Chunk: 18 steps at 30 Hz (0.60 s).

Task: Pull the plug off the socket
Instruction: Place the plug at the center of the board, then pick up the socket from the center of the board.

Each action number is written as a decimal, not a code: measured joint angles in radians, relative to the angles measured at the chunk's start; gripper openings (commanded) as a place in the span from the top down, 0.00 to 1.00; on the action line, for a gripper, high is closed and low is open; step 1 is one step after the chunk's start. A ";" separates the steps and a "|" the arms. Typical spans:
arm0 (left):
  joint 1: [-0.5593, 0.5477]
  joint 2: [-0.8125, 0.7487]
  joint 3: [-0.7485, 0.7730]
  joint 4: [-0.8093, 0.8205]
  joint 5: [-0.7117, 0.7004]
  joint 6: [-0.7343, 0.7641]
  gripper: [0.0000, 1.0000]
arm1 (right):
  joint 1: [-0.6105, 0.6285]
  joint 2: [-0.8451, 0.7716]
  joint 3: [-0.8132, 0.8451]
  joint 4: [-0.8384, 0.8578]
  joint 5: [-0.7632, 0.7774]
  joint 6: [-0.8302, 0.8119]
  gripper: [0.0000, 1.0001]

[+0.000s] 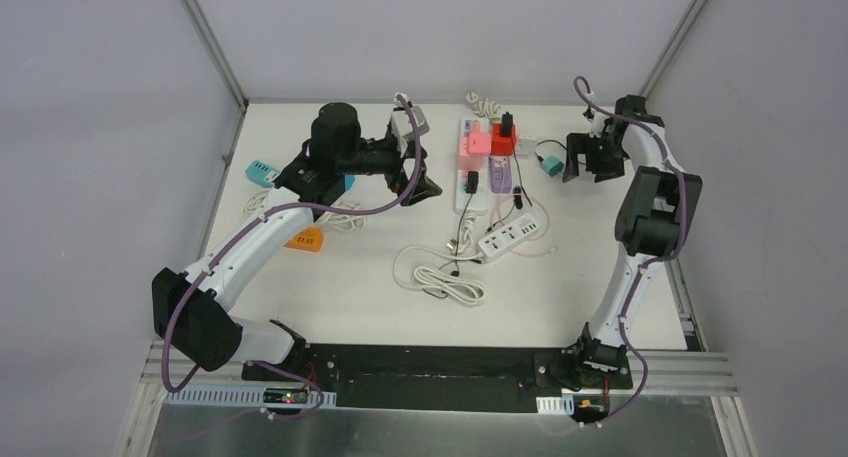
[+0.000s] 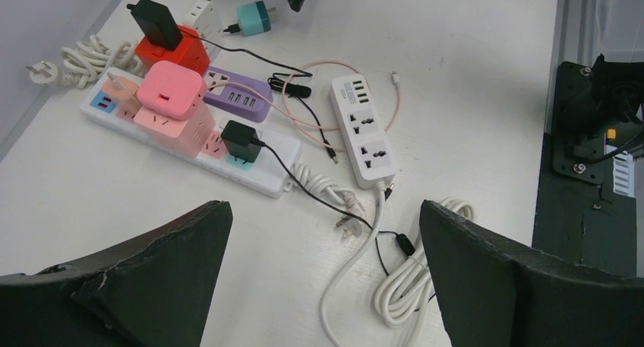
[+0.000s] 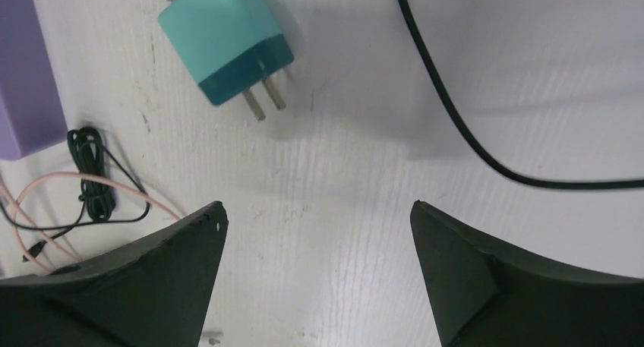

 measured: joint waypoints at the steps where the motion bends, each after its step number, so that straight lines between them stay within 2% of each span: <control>1: 0.000 0.000 0.000 0.000 0.001 0.001 0.01 | -0.002 -0.019 -0.016 -0.001 -0.001 -0.001 0.05; 13: 0.000 0.000 0.000 0.000 0.005 0.007 0.01 | -0.005 -0.344 -0.188 -0.028 -0.065 -0.030 0.04; 18: 0.000 0.000 0.000 0.000 0.006 0.007 0.01 | -0.005 -0.517 -0.301 -0.049 -0.161 -0.079 0.04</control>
